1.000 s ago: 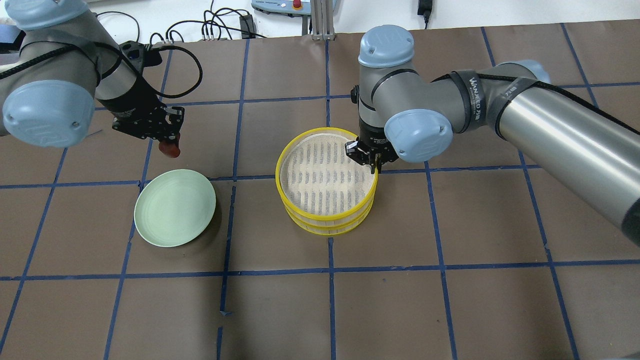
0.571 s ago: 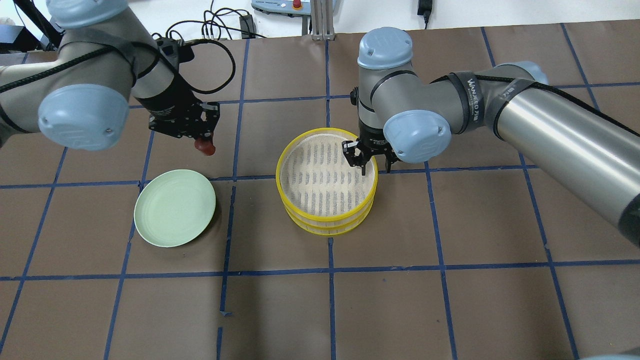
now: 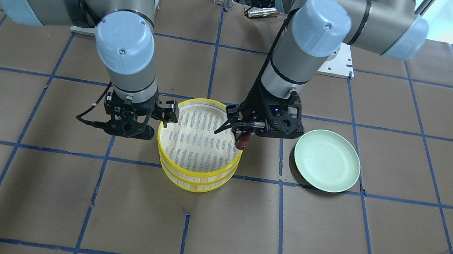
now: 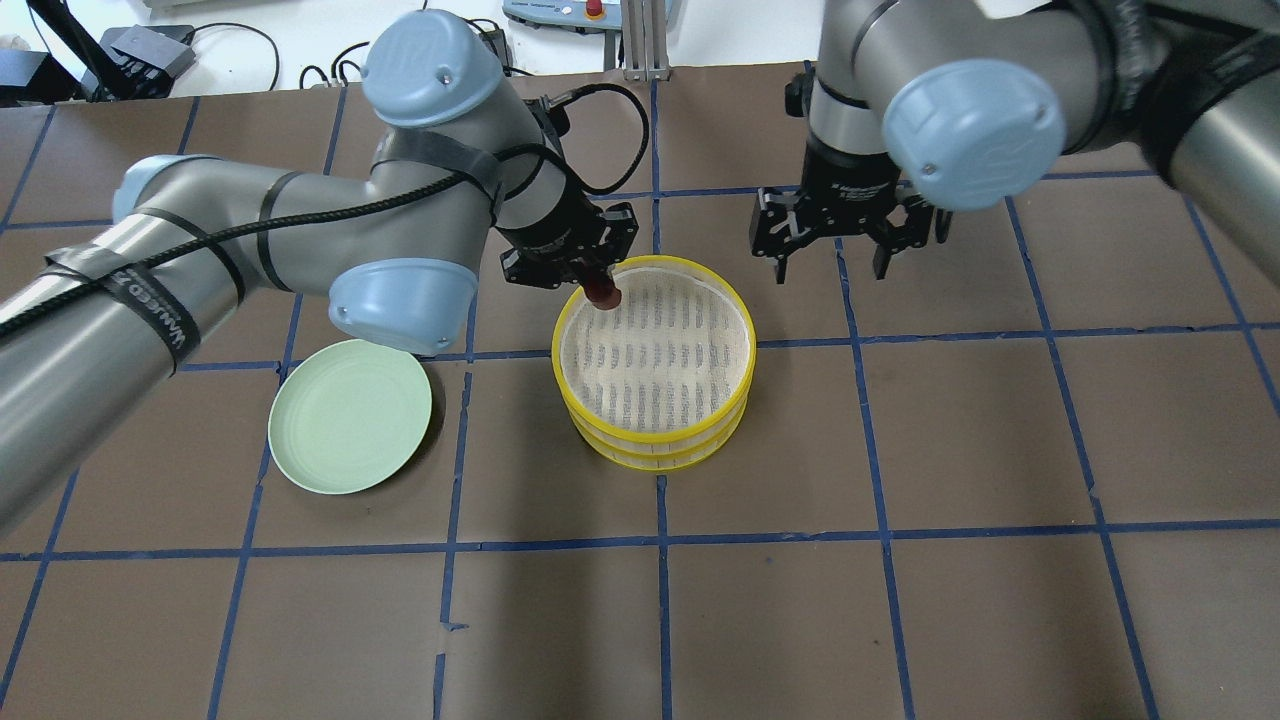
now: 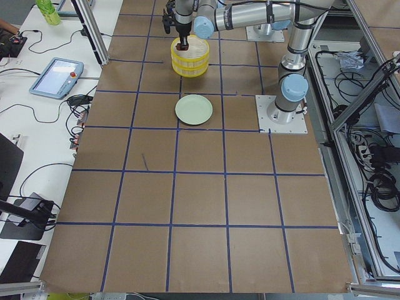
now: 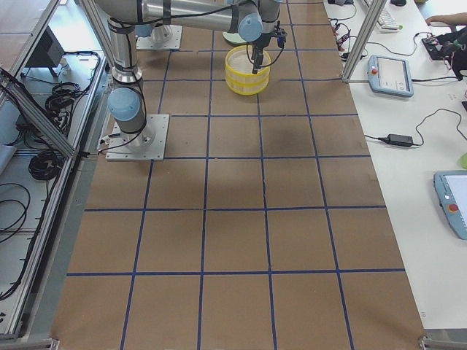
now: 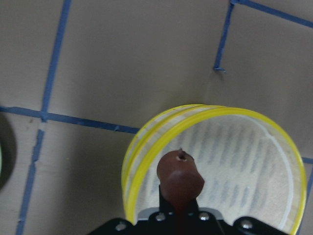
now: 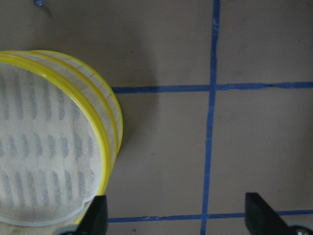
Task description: Stack buns with steamer
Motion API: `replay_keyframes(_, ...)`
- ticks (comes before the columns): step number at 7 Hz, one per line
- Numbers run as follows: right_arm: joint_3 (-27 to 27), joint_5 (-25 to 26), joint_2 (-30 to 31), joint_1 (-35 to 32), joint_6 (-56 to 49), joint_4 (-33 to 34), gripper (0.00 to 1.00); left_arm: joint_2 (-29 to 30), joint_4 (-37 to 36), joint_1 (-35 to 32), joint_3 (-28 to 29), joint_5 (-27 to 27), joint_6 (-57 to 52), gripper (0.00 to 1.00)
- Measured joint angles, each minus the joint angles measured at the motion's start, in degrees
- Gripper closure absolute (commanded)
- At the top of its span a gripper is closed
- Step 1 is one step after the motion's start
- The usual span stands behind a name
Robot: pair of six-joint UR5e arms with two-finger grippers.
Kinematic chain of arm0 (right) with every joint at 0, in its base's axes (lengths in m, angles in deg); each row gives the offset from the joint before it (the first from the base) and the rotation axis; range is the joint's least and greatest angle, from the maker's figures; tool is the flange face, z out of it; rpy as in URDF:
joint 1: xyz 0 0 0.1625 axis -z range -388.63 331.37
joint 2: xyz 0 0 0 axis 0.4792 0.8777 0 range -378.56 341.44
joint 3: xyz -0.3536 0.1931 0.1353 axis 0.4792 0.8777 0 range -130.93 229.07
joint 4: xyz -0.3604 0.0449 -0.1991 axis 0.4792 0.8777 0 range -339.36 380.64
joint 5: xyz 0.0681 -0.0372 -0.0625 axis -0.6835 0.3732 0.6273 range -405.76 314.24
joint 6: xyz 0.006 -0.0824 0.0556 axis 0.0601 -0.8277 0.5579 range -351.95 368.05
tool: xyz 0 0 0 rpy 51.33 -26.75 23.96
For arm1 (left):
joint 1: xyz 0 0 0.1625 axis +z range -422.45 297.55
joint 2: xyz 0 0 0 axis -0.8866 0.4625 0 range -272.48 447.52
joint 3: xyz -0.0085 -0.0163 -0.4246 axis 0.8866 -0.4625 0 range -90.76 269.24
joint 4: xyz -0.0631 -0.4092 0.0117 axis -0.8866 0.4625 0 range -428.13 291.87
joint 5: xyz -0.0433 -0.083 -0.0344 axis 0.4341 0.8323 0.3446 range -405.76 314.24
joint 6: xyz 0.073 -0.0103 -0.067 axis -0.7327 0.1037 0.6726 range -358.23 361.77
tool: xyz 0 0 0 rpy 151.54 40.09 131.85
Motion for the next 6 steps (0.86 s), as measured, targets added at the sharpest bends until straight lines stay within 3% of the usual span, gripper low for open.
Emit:
replay_keyframes(2,1.45,-0.03,5.44,4.01,-1.62,-4.53,0.02,1.79,-2.77,-1.03,-0.48,0.09,1.29,0.04)
replay_keyframes(4,1.81,0.02,7.47,4.51,-2.31,-4.43,0.02,2.48,-3.23,-1.19,-0.56,0.06,1.15,0.05)
replay_keyframes(6,1.94,0.05,8.22,4.27,-2.94,-4.45,0.01,2.0,-3.14,-1.02,0.01,-1.86,-3.06,0.0)
